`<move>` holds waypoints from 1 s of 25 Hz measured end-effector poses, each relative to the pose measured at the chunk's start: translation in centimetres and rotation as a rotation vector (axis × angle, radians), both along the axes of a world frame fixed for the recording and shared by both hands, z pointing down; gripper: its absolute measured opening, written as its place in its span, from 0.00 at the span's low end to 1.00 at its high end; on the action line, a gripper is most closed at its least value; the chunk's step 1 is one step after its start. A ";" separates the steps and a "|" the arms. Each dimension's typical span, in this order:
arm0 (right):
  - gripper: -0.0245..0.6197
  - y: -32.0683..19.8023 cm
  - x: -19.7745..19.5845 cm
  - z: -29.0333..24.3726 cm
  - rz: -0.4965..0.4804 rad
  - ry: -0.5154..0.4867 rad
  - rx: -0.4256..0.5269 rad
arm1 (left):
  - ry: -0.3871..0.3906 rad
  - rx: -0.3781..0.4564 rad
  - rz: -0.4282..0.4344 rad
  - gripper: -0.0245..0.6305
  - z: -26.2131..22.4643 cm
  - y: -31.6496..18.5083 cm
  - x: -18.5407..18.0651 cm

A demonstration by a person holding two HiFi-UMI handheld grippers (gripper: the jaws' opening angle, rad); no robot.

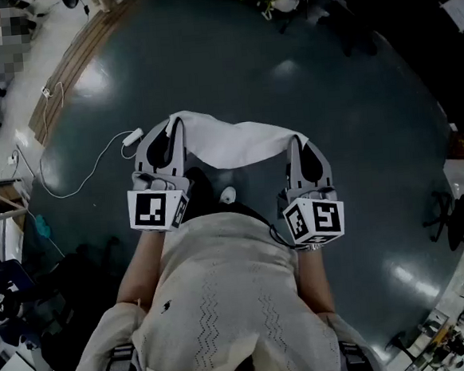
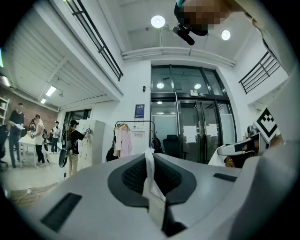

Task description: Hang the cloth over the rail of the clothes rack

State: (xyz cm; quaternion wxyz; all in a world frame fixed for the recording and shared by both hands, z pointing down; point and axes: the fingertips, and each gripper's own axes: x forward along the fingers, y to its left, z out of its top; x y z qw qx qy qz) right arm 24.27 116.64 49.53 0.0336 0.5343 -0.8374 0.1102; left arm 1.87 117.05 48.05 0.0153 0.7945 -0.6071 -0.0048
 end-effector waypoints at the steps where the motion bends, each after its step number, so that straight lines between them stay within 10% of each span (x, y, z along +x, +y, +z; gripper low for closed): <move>1: 0.07 -0.3 0.1 0.0 0.010 -0.009 -0.005 | 0.002 -0.008 0.007 0.07 0.0 -0.4 0.1; 25: 0.07 -26.7 -12.5 -0.7 0.105 0.052 -0.044 | 0.059 -0.016 0.123 0.07 0.6 -29.2 -12.8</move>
